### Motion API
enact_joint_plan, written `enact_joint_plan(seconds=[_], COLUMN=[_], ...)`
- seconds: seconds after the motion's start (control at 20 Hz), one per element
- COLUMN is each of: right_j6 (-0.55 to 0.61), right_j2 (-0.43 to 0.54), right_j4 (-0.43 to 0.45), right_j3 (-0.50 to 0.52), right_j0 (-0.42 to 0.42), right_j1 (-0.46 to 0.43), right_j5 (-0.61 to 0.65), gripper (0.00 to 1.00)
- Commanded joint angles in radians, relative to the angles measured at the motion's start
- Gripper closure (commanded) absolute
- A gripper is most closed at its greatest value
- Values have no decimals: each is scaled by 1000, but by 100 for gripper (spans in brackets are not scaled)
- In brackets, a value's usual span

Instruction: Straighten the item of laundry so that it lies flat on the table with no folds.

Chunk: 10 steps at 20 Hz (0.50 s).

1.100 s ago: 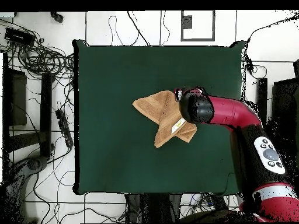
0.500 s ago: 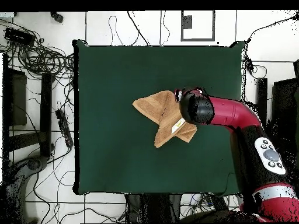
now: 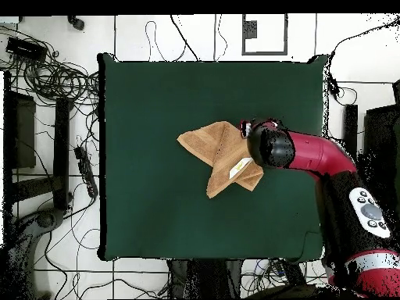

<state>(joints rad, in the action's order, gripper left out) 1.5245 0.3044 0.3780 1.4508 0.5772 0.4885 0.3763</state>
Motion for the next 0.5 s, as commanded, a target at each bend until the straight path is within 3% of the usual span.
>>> enact_joint_plan(seconds=[0.05, 0.5], right_j6=[13, -13], right_j2=[55, 77], right_j4=[-13, 5], right_j3=[84, 93], right_j0=[-1, 30], right_j1=[-64, -83], right_j5=[122, 104], gripper=[0, 0])
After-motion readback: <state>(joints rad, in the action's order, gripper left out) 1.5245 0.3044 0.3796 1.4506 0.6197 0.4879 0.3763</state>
